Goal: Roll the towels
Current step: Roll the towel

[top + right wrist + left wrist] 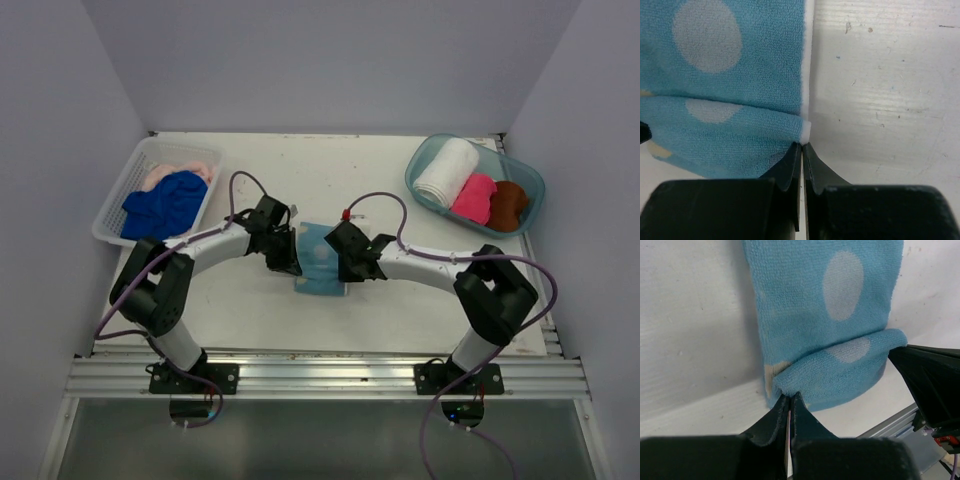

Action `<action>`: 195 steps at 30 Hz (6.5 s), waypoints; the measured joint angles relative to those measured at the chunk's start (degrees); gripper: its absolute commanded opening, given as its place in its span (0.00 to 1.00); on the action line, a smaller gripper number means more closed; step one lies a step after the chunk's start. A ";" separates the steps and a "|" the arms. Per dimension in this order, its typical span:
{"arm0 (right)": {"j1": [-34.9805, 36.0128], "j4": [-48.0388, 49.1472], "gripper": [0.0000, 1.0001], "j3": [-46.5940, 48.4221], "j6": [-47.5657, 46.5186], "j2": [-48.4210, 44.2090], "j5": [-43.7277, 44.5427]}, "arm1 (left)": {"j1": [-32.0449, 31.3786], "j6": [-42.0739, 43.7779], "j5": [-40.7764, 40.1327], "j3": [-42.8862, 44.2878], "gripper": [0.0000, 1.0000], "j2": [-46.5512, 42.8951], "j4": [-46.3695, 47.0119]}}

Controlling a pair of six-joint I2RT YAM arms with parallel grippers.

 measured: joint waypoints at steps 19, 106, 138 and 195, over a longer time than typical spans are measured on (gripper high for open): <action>-0.17 -2.47 0.17 1.86 -3.50 -9.73 0.76 | 0.83 1.66 1.03 0.00 0.00 3.28 1.95; 11.98 1.99 0.12 0.94 1.62 -8.20 -1.55 | -4.26 -1.53 7.91 -15.80 0.19 -24.46 2.91; 2.32 5.53 0.08 5.11 -4.96 8.02 -2.47 | -4.90 1.53 -2.71 -19.76 0.13 -15.06 8.20; -8.26 -4.15 0.14 -7.69 -5.38 -21.62 2.25 | -41.40 7.56 -44.50 0.11 0.50 2.86 -8.17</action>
